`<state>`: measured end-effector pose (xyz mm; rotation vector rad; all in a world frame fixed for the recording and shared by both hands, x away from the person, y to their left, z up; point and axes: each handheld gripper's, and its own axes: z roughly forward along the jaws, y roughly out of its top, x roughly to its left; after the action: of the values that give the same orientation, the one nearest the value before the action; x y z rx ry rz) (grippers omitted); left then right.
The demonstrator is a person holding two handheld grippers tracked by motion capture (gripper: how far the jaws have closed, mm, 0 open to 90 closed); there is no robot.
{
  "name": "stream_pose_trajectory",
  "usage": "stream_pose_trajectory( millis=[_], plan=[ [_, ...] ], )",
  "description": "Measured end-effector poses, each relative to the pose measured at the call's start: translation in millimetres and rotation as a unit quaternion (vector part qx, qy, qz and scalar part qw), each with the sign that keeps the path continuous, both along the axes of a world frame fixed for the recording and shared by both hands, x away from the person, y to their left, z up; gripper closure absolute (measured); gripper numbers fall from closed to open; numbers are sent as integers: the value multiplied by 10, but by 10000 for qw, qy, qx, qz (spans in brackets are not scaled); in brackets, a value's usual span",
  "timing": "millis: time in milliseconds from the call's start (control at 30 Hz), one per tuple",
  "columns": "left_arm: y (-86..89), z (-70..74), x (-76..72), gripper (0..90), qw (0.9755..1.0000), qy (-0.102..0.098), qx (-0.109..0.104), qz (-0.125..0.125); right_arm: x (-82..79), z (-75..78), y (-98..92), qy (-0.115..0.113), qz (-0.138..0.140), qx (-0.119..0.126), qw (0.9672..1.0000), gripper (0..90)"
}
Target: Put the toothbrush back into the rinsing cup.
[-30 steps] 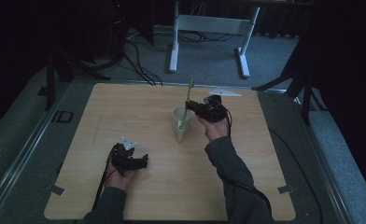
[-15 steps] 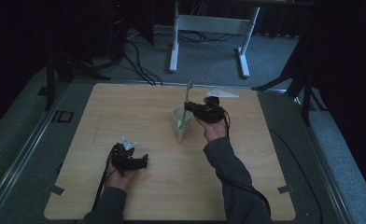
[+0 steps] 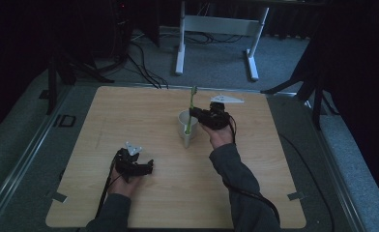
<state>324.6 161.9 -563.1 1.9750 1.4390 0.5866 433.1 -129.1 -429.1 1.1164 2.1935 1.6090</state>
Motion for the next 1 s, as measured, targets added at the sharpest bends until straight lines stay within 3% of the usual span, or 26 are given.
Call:
stream_pose_trajectory(
  millis=[233, 767, 867, 1000],
  plan=[
    [0, 0, 0, 120, 10000, 1, 2, -2, -33, -39, 23, -81, 21, -190, 9998, 818],
    [-4, 0, -2, 120, 10000, -1, 0, 3, -101, -118, 9, -47, 215, -263, 9994, 806],
    [-3, 0, -2, 120, 10000, 3, 7, -6, -118, -158, -2, 54, 496, -229, 9985, 669],
    [-6, 0, -3, 120, 10000, -1, 2, 1, -159, -222, -1, 24, 596, -414, 9974, 539]
  ],
)
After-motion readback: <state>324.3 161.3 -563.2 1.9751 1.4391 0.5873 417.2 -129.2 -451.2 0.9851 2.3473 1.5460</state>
